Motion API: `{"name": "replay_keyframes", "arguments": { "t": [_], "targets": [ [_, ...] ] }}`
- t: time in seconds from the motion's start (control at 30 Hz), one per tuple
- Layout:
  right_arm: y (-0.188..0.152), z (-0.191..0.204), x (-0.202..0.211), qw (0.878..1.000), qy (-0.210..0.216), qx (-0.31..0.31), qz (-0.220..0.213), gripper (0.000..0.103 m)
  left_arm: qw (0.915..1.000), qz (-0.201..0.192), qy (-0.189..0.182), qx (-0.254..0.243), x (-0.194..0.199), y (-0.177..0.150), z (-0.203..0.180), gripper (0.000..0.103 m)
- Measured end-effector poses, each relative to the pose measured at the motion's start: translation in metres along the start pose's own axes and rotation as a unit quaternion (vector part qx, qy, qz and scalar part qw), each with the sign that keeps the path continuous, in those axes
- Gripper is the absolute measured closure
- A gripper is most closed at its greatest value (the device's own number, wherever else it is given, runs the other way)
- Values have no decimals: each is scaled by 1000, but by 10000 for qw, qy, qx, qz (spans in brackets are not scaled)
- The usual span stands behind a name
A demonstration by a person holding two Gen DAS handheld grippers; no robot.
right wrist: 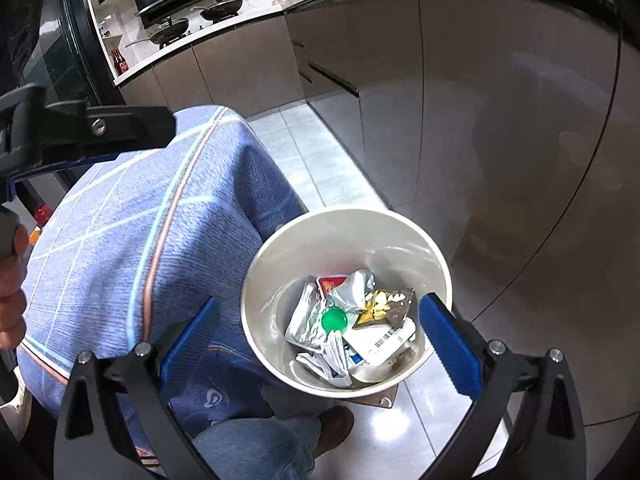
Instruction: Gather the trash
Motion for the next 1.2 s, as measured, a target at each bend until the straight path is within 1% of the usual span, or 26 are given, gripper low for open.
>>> {"name": "replay_keyframes", "arguments": {
  "t": [0.27,0.33,0.43,0.63,0.77,0.87,1.0,1.2],
  "targets": [
    [2,25,43,9992,-222,-70,-312,3,9994,-247,166,156,45,-14,20,9],
    [0,33,53,9991,-260,-117,-324,3,9989,-318,266,234,56,-19,28,8],
    [-1,45,66,9986,-395,-124,-336,3,9970,-461,538,321,73,-30,41,8],
    [-1,78,92,9976,-548,-54,-419,3,9917,-497,948,713,105,-55,84,8],
    [3,108,114,9969,-475,56,-619,3,9865,-584,1132,1033,134,-78,116,8],
    [5,131,132,9954,-500,149,-805,3,9830,-658,1154,1264,154,-99,136,8],
    [5,154,150,9940,-535,205,-933,3,9789,-733,1207,1476,178,-120,156,8],
    [2,192,184,9905,-643,319,-1175,3,9763,-931,1097,1616,217,-143,170,8]
  ]
}}
Point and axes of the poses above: each gripper's, at about its wrist camera, not at the fingertips, and x roughly against the way its jaws point, z to its left, y to its top, the point moved 5 cm from there along -x, roughly the way its jaws point, and after that the axes turned 14 degrees about z, right-handed, at the moved point
